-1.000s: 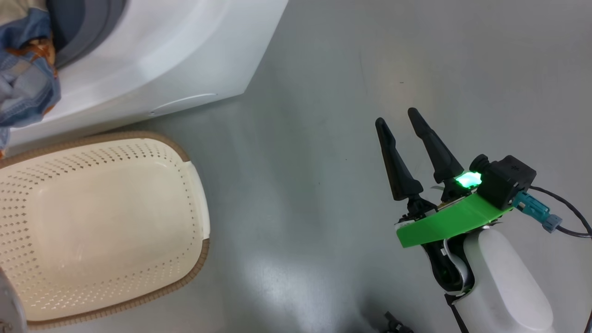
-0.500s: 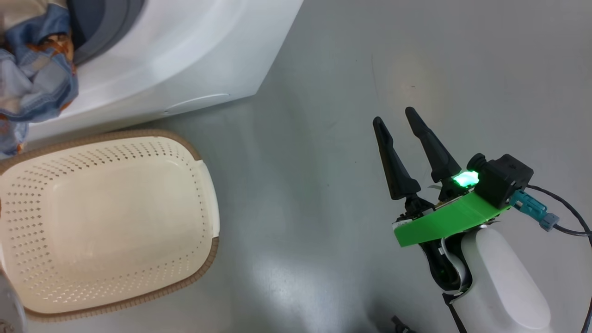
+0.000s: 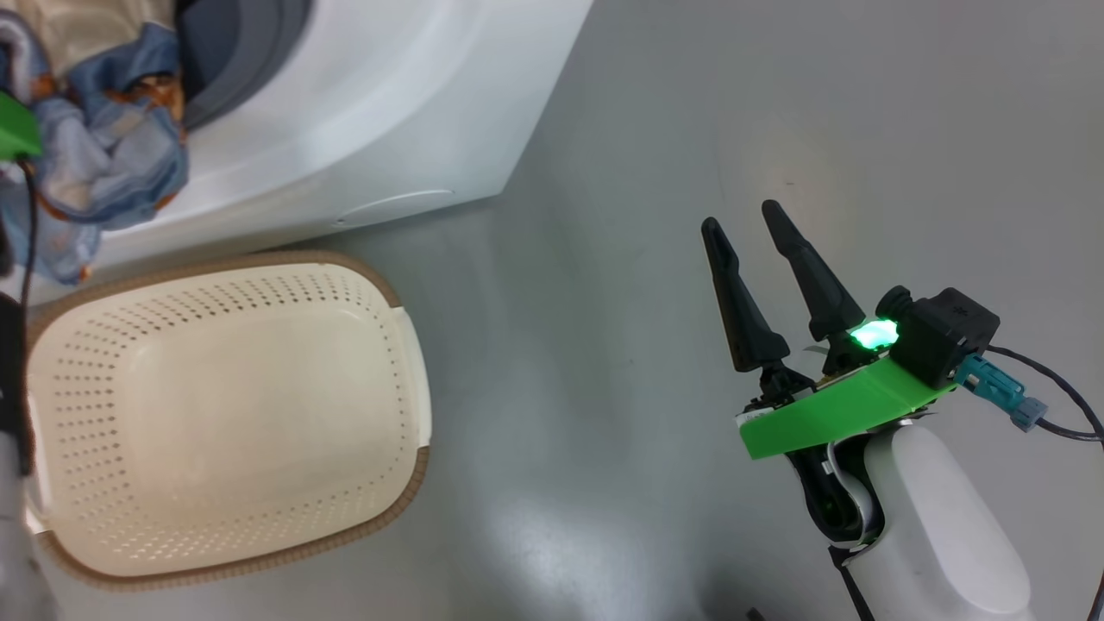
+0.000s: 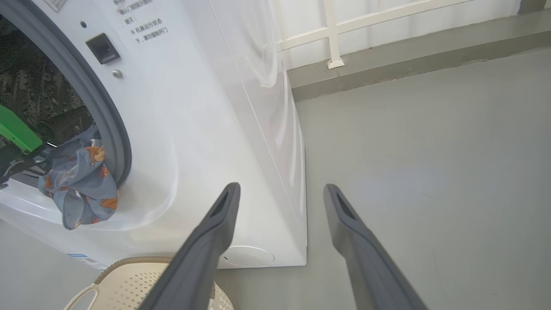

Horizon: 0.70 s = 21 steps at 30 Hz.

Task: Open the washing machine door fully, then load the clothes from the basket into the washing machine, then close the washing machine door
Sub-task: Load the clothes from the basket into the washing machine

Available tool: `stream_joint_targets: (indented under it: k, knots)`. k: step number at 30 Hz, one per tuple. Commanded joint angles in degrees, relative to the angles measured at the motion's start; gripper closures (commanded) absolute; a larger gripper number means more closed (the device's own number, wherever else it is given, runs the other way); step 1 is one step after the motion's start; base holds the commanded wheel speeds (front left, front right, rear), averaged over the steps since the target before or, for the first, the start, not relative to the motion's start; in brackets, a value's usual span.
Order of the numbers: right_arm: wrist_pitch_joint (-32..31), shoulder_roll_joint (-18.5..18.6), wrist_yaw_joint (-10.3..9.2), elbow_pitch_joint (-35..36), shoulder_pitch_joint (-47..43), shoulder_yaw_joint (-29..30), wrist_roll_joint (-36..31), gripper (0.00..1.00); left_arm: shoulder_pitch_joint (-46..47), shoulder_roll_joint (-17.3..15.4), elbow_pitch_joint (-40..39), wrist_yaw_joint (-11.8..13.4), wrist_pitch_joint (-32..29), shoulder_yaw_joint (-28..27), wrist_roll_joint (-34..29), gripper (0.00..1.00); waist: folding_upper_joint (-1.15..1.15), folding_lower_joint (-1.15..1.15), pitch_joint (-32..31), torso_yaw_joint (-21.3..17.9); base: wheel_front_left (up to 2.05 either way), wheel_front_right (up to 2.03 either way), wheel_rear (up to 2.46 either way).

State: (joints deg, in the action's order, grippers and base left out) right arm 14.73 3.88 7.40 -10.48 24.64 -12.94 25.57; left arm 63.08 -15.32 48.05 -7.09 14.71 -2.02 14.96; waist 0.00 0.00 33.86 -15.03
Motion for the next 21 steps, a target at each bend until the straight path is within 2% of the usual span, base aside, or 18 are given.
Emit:
stream_joint_targets:
  k: [1, 12, 21]
  knots:
    - [0.3, 0.1, 0.09, 1.1, -1.2, -1.0, 0.0, 0.0, -1.8, -2.2, -2.3, -0.3, 0.3, -0.4, 0.4, 0.0, 0.0, 0.0, -0.7, 0.7, 0.0, 0.0, 0.0]
    - [0.3, 0.3, 0.09, 1.3, -1.8, -0.3, 0.2, 0.0, -13.3, -1.6, -13.6, -0.4, 0.3, -0.3, 2.1, 0.0, 0.0, 0.0, -2.1, 3.2, 0.0, 0.0, 0.0]
    - [0.3, 0.7, 0.09, 1.0, -1.8, -0.6, 0.4, 0.0, -26.7, 0.4, -29.0, 1.1, 0.3, -2.2, 2.4, 0.0, 0.0, 0.0, -3.1, 4.1, 0.0, 0.0, 0.0]
